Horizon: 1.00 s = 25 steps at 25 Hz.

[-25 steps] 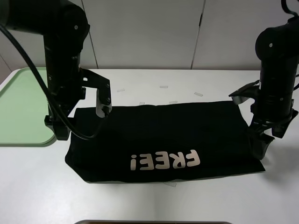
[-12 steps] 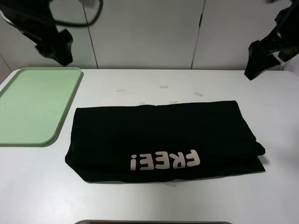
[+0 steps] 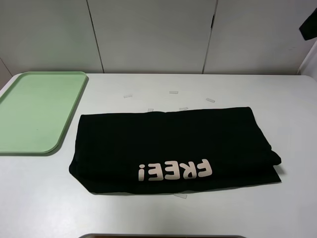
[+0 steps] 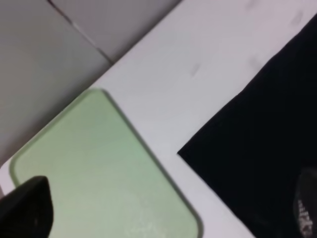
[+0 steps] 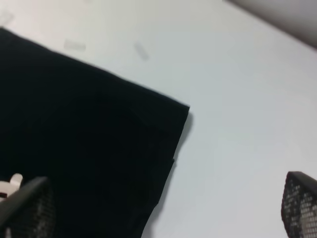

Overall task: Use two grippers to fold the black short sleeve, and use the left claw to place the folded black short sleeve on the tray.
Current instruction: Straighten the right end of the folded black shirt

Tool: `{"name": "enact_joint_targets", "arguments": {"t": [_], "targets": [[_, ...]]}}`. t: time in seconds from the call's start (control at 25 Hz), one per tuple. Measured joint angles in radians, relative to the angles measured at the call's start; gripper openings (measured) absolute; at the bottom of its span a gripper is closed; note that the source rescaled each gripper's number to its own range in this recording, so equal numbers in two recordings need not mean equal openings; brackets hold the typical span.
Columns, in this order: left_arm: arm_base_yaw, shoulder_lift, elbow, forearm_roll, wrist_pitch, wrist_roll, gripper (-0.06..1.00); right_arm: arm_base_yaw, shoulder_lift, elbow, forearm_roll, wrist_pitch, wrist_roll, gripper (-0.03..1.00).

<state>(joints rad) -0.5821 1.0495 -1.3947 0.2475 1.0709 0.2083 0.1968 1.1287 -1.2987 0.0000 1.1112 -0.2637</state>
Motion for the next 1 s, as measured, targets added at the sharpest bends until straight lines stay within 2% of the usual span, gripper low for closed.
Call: {"name": "enact_joint_targets", "arguments": {"t": [0.16, 0.32, 0.6, 0.76, 0.88, 1.0], "targets": [[0.0, -0.15, 0.043, -0.087, 0.023, 0.026, 1.0, 0.0, -0.06, 0.0, 0.007, 0.0, 0.0, 1.0], [0.0, -0.262, 0.13, -0.127, 0.008, 0.06, 1.0, 0.0, -0.089, 0.0, 0.013, 0.0, 0.002, 1.0], [0.0, -0.6, 0.445, -0.153, -0.198, 0.07, 1.0, 0.0, -0.09, 0.0, 0.042, 0.0, 0.003, 1.0], [0.0, -0.794, 0.608, -0.153, -0.339, -0.001, 1.0, 0.0, -0.09, 0.0, 0.064, 0.0, 0.003, 1.0], [0.0, -0.938, 0.748, -0.153, -0.39, -0.062, 1.0, 0.0, -0.09, 0.0, 0.081, 0.0, 0.004, 1.0], [0.0, -1.0, 0.824, -0.153, -0.391, -0.074, 1.0, 0.0, -0.09, 0.0, 0.081, 0.0, 0.005, 1.0]]}}
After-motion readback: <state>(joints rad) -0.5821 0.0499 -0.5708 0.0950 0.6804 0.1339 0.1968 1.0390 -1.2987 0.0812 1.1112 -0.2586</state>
